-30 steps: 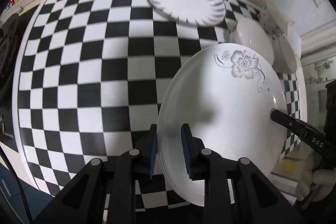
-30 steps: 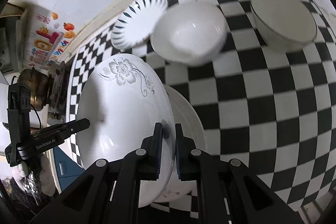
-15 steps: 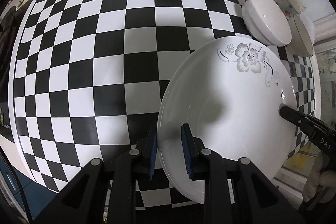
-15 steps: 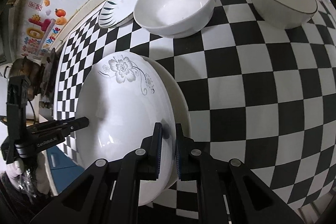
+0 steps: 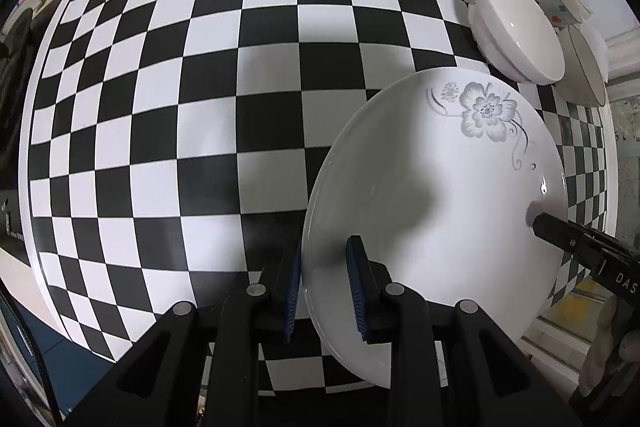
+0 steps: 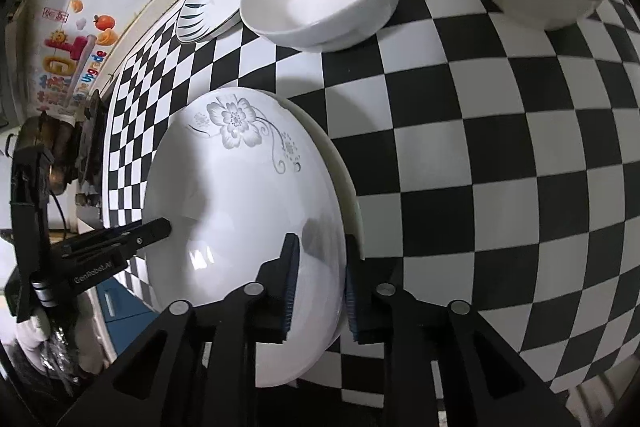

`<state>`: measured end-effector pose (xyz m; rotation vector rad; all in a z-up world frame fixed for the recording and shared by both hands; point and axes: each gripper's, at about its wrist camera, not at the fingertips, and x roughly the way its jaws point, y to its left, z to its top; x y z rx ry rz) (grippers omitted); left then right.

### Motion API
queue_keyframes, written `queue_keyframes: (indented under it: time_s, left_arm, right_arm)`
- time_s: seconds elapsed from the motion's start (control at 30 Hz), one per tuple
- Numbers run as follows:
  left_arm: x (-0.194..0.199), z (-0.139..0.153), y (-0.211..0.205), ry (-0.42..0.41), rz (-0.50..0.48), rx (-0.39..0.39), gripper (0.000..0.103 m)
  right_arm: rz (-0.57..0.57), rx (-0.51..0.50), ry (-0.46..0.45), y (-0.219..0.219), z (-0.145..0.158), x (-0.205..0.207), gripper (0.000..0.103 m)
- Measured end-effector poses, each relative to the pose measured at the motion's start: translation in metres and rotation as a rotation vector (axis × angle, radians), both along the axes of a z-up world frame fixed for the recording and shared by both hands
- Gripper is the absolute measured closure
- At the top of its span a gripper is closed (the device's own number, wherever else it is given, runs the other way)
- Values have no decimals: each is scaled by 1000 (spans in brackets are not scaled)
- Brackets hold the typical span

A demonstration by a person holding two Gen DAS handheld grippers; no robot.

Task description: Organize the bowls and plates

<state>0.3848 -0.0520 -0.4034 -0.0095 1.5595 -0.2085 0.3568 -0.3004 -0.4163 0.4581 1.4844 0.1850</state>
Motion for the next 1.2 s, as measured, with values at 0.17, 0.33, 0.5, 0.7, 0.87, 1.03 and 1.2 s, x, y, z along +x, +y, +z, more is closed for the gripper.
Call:
queue_keyframes:
  time_s: [0.17, 0.33, 0.5, 0.7, 0.87, 1.03, 1.2]
  left_arm:
    - [-1, 0, -2, 7, 7, 12, 82]
    - [1, 1, 4, 18, 21, 0, 82]
    - [3, -5, 7, 32, 15, -7, 82]
    - [6, -4, 13, 40, 12, -15, 82]
    - [17, 18, 24, 1, 40, -27, 82]
    - [60, 50, 31, -75, 72, -64, 76]
    - [135, 50, 37, -107, 112, -85, 76]
  right_arm:
    - [-22, 15, 17, -3, 4, -1, 75]
    - [-10, -9, 15, -4, 12, 3, 73]
    - [39, -93, 31, 4, 15, 4, 73]
    - [74, -135, 61, 9, 10, 4, 72]
    - [23, -107, 38, -3, 28, 11, 72]
    - [-11, -36, -35, -12, 67, 43, 67]
    - [-17, 44, -108, -9, 97, 129, 57]
